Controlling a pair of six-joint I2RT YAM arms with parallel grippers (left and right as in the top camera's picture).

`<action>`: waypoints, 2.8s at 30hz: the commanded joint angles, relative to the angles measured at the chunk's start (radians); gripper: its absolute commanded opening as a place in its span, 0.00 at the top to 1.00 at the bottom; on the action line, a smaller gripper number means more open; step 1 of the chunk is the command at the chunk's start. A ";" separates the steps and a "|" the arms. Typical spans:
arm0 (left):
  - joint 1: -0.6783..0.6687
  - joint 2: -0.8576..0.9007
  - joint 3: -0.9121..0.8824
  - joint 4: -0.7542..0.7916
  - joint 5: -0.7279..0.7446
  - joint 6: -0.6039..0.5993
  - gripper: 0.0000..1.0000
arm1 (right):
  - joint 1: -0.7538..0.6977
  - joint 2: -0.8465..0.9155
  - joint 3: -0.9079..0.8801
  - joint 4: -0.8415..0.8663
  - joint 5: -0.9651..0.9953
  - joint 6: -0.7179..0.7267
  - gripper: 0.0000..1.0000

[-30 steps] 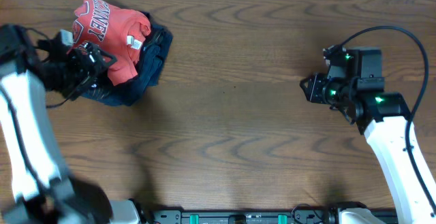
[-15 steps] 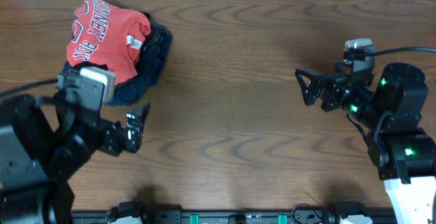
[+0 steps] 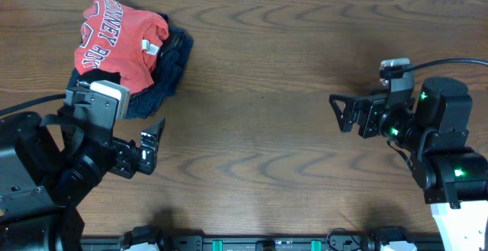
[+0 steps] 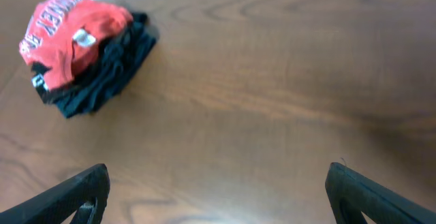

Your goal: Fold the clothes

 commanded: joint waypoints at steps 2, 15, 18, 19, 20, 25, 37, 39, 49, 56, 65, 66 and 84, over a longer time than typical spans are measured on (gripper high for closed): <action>-0.005 0.000 -0.006 0.000 -0.011 0.017 0.02 | -0.003 -0.002 0.008 -0.072 -0.010 -0.011 0.01; -0.005 0.000 -0.006 0.000 -0.011 0.017 0.02 | -0.005 -0.299 -0.120 0.159 0.006 -0.469 0.01; -0.005 0.000 -0.006 0.000 -0.011 0.017 0.02 | -0.012 -0.433 -0.237 0.195 0.023 -0.468 0.01; -0.005 0.000 -0.006 0.000 -0.011 0.017 0.02 | -0.014 -0.492 -0.293 0.204 0.029 -0.468 0.01; -0.005 0.000 -0.006 0.000 -0.011 0.017 0.02 | -0.017 -0.536 -0.333 0.206 0.034 -0.468 0.01; -0.005 0.000 -0.006 0.000 -0.011 0.017 0.02 | -0.020 -0.771 -0.543 0.219 0.058 -0.468 0.01; -0.005 0.000 -0.006 0.000 -0.011 0.017 0.02 | -0.024 -0.949 -0.837 0.323 0.064 -0.467 0.01; -0.005 0.000 -0.006 0.000 -0.011 0.017 0.02 | -0.024 -0.949 -0.874 0.357 0.064 -0.467 0.01; -0.005 0.000 -0.006 0.000 -0.011 0.017 0.02 | -0.024 -0.949 -0.932 0.459 0.063 -0.445 0.01; -0.005 0.000 -0.006 0.000 -0.011 0.017 0.02 | -0.024 -0.949 -0.932 0.459 0.063 -0.445 0.01; -0.005 0.000 -0.006 0.000 -0.011 0.017 0.02 | -0.024 -0.949 -0.932 0.459 0.063 -0.445 0.01; -0.005 0.000 -0.006 0.000 -0.011 0.017 0.02 | -0.024 -0.949 -0.932 0.459 0.063 -0.445 0.01; -0.059 -0.056 -0.019 0.027 -0.023 0.025 0.02 | -0.024 -0.949 -0.932 0.459 0.063 -0.445 0.01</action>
